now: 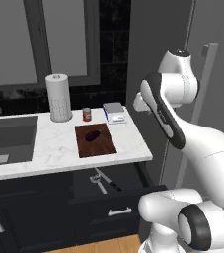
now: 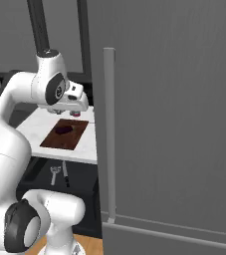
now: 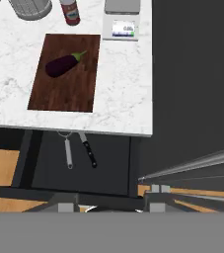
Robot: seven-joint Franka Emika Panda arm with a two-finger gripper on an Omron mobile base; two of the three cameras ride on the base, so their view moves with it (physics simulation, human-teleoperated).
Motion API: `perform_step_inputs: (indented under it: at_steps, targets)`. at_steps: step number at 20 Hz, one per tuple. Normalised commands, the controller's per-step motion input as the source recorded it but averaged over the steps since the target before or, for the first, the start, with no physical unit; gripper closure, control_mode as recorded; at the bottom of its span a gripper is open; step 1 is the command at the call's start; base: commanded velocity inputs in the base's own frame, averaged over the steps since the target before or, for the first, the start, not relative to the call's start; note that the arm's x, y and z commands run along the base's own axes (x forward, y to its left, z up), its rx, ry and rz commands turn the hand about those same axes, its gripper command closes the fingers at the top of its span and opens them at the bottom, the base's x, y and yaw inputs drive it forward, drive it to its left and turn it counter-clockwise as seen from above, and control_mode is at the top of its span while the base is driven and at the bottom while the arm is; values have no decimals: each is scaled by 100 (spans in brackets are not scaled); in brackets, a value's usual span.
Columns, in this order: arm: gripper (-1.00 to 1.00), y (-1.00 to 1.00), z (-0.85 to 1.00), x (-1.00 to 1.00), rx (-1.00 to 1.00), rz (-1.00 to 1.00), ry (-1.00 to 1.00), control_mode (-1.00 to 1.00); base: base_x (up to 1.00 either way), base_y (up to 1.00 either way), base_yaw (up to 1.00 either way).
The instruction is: Place the appropriate cutting tool for cutting the eggplant skin on the cutting board.
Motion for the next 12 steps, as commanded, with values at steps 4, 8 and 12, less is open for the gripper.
perform_step_inputs:
  at_steps: [4, 8, 12]
  targets:
    - [-100, 9, -11, -37, 0, 1, 0, -100, 0, 0, 0]
    - [-100, 73, -53, -61, 0, 0, 4, -100, 0, 0, 0]
    - [-100, 93, -62, -36, 0, 0, 8, -100, 0, 0, 0]
